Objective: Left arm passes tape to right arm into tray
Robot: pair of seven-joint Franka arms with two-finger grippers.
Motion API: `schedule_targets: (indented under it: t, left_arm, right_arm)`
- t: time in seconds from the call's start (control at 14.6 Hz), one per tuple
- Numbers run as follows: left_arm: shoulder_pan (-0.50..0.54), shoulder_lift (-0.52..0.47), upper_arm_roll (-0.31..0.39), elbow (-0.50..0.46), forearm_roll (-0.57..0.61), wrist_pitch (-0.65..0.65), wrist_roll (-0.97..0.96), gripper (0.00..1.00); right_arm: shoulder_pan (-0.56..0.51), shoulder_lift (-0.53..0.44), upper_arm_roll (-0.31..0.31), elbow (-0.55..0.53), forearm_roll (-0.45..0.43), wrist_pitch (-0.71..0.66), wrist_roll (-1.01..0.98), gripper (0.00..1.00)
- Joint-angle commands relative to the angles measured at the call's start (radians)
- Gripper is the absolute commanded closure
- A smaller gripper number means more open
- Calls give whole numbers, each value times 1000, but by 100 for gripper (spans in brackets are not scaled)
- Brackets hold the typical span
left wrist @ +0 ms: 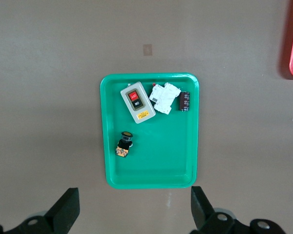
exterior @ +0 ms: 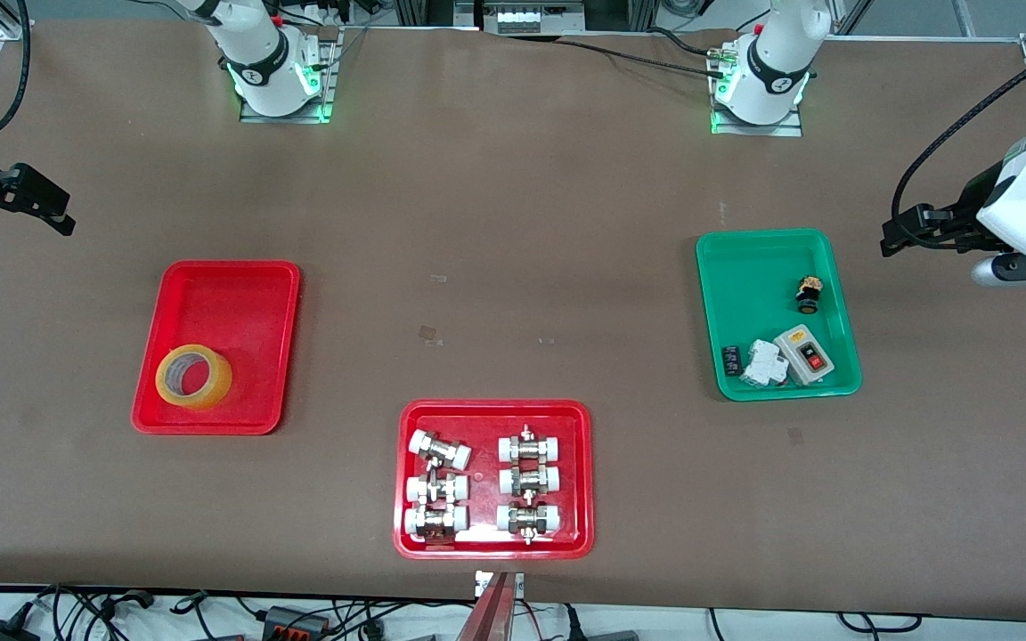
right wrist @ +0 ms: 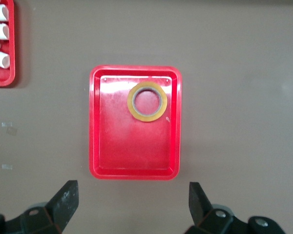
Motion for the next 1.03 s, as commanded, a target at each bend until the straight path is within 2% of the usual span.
schedule_targets:
  t: [0.0, 0.62, 0.96]
  left_arm:
    - [-11, -20, 10, -9, -8, -5, -1, 0]
    - [-13, -9, 10, -9, -8, 21, -1, 0]
    - [-14, 15, 10, -11, 9, 58, -1, 0]
  right_arm:
    - [-9, -4, 13, 13, -7, -36, -14, 0]
    - [-11, -7, 16, 5, 1, 6, -2, 0]
    - [-6, -11, 16, 0, 7, -24, 26, 0]
